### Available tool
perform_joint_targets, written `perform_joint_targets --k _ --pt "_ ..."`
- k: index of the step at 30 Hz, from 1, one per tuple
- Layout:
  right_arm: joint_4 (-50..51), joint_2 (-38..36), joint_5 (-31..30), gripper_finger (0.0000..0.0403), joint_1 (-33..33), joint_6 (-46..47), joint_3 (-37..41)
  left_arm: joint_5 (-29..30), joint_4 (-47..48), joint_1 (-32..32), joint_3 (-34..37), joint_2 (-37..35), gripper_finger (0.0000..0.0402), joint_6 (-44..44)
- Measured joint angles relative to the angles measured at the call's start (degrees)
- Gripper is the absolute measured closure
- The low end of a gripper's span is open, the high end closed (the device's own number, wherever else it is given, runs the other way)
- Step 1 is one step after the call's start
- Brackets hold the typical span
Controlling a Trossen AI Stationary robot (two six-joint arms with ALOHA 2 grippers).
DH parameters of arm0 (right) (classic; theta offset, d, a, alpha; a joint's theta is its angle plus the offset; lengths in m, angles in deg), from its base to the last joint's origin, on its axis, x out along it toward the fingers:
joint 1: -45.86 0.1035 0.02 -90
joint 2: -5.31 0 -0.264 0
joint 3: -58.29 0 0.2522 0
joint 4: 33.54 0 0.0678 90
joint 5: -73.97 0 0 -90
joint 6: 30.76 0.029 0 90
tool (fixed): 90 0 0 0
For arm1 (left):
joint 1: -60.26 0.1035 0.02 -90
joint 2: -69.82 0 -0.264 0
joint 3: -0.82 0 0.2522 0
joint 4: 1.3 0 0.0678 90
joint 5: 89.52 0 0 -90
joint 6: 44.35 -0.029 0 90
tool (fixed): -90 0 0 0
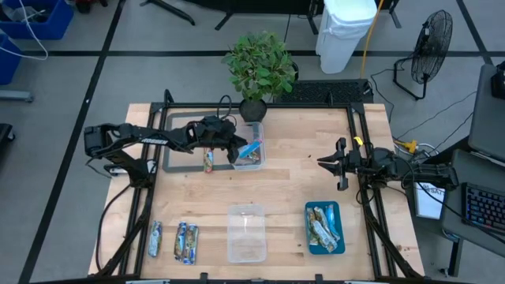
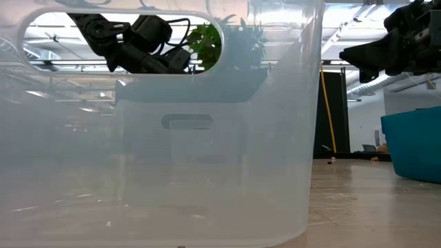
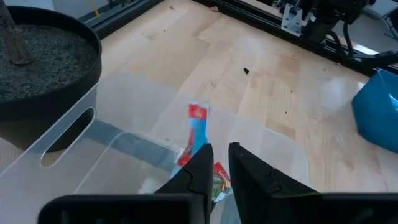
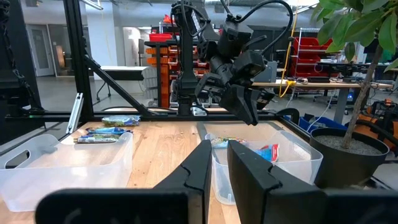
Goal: Pick and place Granola Bars by type
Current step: Put the red granola bar into the top transparent bin
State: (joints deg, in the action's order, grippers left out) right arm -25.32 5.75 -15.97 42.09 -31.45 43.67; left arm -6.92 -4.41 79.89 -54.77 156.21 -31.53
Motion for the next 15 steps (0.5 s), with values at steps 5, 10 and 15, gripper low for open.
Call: perform_joint_targets --k 5,10,15 --pt "0.0 0.0 0.01 0.0359 0.0 -0.01 0.01 -0.02 -0.49 0.26 0.03 -0.84 0.0321 -0.7" --pt "0.02 -0.01 0.0 0.0358 -0.01 0.0 0.0 0.09 1.8 0.33 0.04 -4.87 0.03 -1.07" --pt "0.0 -0.01 0.01 0.0359 0.01 -0.01 0.01 0.02 10.93 0.33 0.0 -11.68 0.0287 -1.09"
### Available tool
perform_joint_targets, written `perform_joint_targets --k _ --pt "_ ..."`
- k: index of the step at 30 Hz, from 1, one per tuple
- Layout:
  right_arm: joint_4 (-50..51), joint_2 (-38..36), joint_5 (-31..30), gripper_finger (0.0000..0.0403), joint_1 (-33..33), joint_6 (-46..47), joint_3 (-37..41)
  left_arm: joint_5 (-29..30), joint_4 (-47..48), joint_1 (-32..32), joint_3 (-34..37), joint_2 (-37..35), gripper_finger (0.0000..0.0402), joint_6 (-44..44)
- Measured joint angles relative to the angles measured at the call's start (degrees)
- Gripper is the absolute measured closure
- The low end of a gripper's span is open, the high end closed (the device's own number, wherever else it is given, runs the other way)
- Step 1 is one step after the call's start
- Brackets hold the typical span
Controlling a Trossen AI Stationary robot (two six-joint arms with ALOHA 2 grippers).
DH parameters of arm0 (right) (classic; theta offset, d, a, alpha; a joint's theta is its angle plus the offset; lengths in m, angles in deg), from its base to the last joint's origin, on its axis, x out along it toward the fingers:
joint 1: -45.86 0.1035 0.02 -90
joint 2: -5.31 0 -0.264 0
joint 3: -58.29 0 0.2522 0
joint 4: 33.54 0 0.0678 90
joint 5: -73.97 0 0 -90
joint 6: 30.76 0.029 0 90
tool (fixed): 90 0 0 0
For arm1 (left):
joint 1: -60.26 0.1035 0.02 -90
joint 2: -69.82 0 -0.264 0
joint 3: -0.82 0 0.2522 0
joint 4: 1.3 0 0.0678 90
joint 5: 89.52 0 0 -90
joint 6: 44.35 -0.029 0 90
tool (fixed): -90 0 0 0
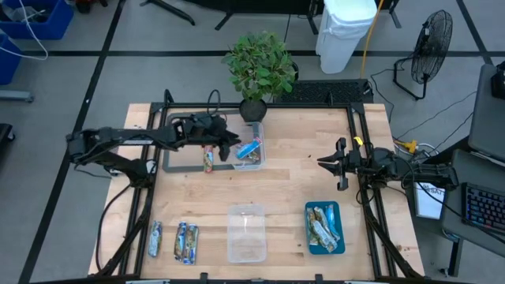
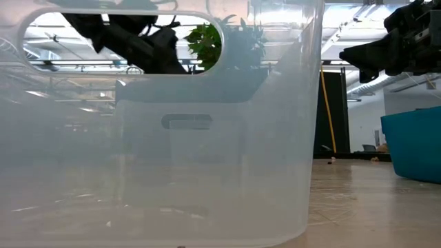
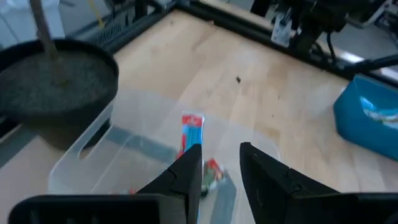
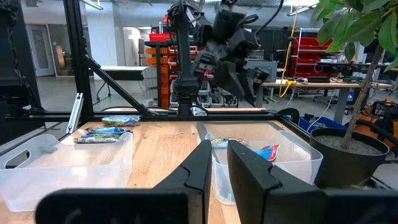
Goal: Pick and place Granola Bars by type
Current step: Put the red granola bar into the top transparent bin
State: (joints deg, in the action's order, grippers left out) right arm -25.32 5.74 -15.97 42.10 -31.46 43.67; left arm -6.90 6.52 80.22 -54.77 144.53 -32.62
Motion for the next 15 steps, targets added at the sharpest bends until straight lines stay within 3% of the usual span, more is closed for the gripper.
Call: perform_joint_targets --k 5,12,15 --pt "0.02 0.02 0.01 0.0358 -0.01 0.02 0.01 -2.06 3.85 -0.15 0.02 -1.87 0.0286 -0.07" --pt "0.01 0.01 0.01 0.0358 0.0 0.02 0.0 -5.24 -3.6 -1.73 0.02 7.56 0.0288 -1.97" --pt "0.02 0.0 0.01 0.0358 -0.01 0.01 -0.01 -6.14 -6.16 -2.05 0.02 11.66 0.0312 -3.06"
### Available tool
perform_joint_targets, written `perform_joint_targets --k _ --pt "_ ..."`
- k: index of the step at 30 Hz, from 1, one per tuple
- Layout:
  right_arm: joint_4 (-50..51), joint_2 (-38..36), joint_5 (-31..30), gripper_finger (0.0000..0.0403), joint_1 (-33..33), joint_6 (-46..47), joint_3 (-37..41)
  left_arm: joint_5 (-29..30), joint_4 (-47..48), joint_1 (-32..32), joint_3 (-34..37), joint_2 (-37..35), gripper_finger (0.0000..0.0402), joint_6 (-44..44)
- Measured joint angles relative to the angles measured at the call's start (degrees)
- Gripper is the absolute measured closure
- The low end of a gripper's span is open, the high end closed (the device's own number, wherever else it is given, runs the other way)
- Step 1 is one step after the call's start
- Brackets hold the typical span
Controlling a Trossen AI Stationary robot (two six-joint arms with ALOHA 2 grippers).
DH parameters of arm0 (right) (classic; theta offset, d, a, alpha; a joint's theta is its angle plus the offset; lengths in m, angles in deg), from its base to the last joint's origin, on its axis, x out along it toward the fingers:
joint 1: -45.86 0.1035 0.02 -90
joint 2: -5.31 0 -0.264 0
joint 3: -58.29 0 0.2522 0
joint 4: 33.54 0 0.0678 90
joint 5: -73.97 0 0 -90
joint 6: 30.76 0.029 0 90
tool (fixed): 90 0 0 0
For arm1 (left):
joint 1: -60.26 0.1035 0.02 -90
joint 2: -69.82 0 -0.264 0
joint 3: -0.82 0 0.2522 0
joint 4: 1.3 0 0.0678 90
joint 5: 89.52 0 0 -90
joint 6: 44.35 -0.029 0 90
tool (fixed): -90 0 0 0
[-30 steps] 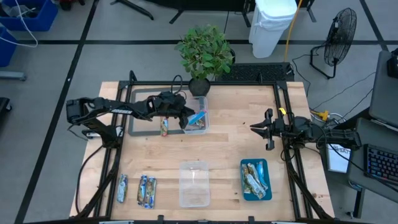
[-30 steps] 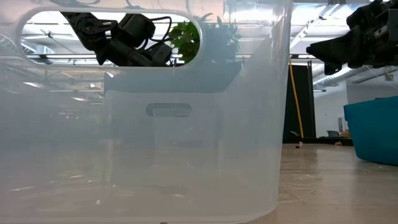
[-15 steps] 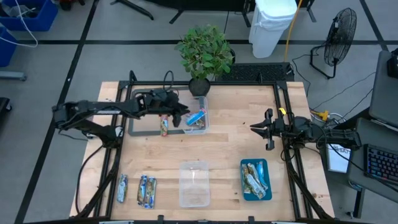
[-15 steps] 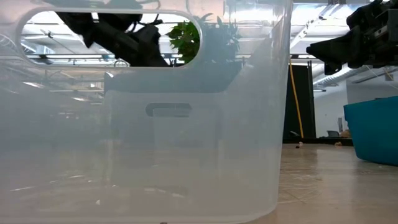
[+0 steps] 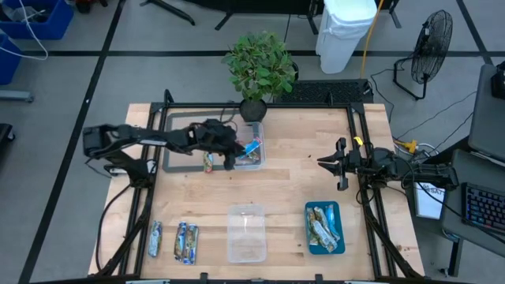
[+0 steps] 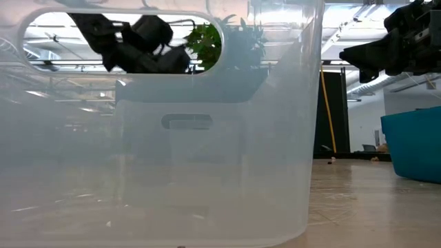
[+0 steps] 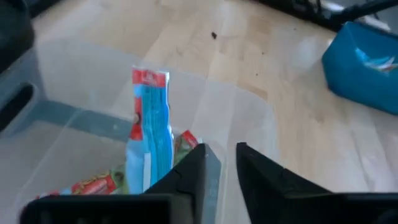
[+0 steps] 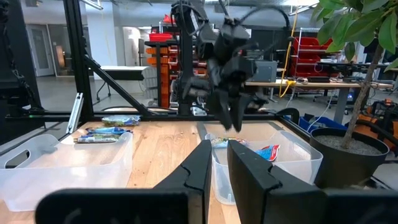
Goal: Pick and place Granola Bars by type
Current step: Put the red granola bar into the top transparent bin
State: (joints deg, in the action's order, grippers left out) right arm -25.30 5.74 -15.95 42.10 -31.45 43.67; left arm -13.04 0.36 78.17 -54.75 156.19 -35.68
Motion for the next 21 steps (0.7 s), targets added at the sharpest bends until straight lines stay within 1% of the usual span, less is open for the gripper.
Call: perform_joint_targets --k 4,5,16,18,21 --pt "-0.02 0.0 -0.01 0.0359 0.01 0.0 0.01 -0.19 -3.86 -0.04 0.0 3.63 0.0382 0.16" --pt "-0.02 0.01 -0.01 0.0359 0.0 -0.01 0.01 -0.2 -4.91 0.03 0.0 4.42 0.0391 0.65" --pt "-0.02 0.01 0.0 0.0359 -0.01 0.0 0.01 -0.78 -9.6 0.11 -0.02 10.9 0.0398 2.36" --pt "-0.02 0.0 0.0 0.0358 0.0 0.0 0.01 0.89 -9.48 0.11 -0.02 11.73 0.0396 2.66" --pt "-0.02 0.0 -0.02 0.0358 -0.01 0.0 0.01 5.17 -8.59 0.39 -0.02 12.08 0.0398 3.55"
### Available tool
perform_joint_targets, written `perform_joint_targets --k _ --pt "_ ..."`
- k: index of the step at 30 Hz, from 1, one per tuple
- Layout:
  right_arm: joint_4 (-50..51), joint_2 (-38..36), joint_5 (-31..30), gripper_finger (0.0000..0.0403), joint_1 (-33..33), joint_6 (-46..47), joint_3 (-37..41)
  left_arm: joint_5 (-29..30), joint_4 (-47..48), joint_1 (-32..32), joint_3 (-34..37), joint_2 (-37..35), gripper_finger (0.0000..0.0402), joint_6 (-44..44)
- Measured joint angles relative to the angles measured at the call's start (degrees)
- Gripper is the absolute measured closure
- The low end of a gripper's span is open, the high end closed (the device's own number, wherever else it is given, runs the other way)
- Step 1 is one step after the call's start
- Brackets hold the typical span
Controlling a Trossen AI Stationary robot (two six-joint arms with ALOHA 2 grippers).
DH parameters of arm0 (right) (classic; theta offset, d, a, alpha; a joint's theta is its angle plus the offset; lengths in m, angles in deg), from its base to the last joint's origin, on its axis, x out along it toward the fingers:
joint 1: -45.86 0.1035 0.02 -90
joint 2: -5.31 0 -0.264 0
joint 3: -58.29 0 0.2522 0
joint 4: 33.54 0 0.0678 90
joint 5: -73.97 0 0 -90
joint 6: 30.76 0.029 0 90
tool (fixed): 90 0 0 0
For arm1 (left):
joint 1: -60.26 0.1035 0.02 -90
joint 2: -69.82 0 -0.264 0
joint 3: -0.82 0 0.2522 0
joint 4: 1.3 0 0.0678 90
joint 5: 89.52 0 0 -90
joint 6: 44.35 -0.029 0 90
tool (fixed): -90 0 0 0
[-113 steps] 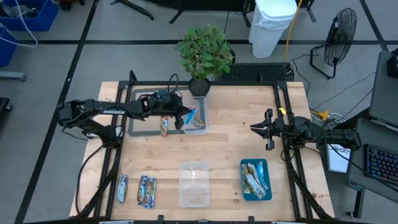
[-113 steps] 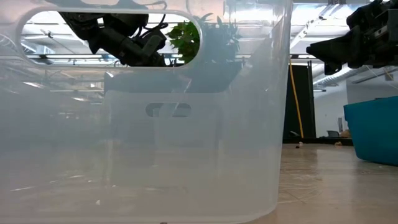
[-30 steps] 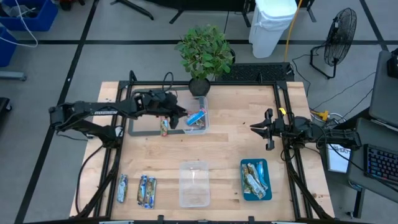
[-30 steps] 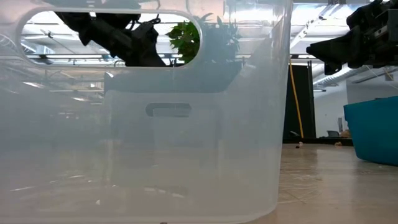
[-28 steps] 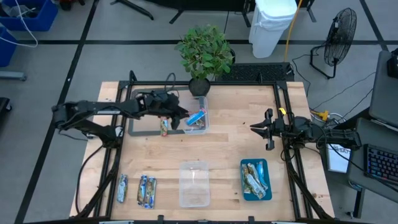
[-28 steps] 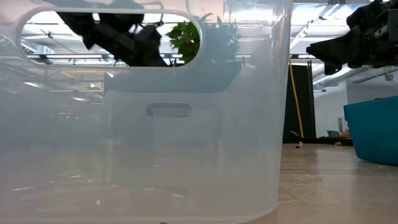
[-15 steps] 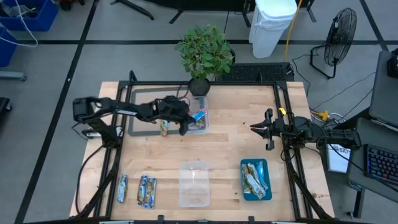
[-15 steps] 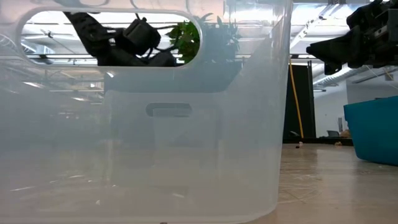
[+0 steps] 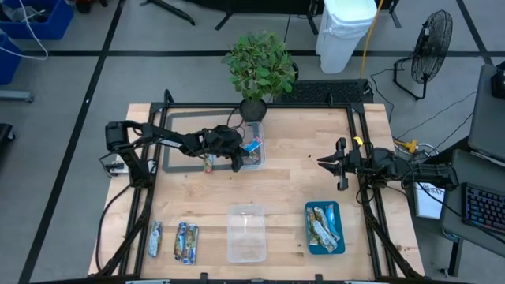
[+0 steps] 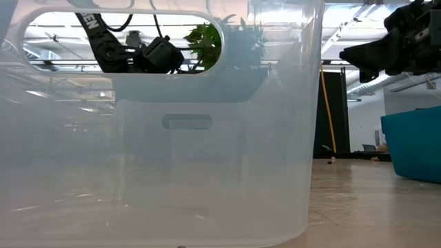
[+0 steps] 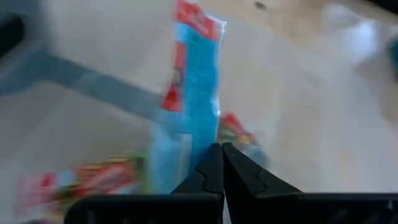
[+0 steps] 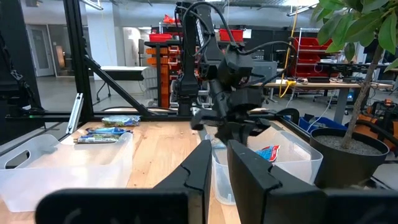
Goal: Pick and place Granola Bars by type
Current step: Put the red granola bar into the top transparent bin
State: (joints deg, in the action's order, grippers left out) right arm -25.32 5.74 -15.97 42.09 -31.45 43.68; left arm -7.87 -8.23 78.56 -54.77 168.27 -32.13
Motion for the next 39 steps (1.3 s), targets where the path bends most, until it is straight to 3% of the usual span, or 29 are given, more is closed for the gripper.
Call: perform_joint_targets --k 7,20,29,33,39 --pt "0.0 0.01 0.02 0.0358 0.01 -0.01 -0.01 13.98 2.19 2.16 -0.07 -0.13 0.039 3.45" --pt "0.0 0.02 0.0 0.0358 0.0 -0.01 -0.01 15.06 0.06 2.46 -0.02 -1.39 0.0396 4.43" --pt "0.0 0.0 0.0 0.0358 0.02 -0.01 -0.01 23.3 1.2 3.32 -0.02 -1.44 0.0396 0.99" --pt "0.0 0.02 0.02 0.0359 0.0 0.01 -0.01 21.69 2.56 4.16 -0.02 -1.44 0.0397 1.52" --pt "0.0 0.02 0.02 0.0358 0.01 0.01 -0.01 10.0 4.2 4.06 -0.05 -1.44 0.0398 3.73"
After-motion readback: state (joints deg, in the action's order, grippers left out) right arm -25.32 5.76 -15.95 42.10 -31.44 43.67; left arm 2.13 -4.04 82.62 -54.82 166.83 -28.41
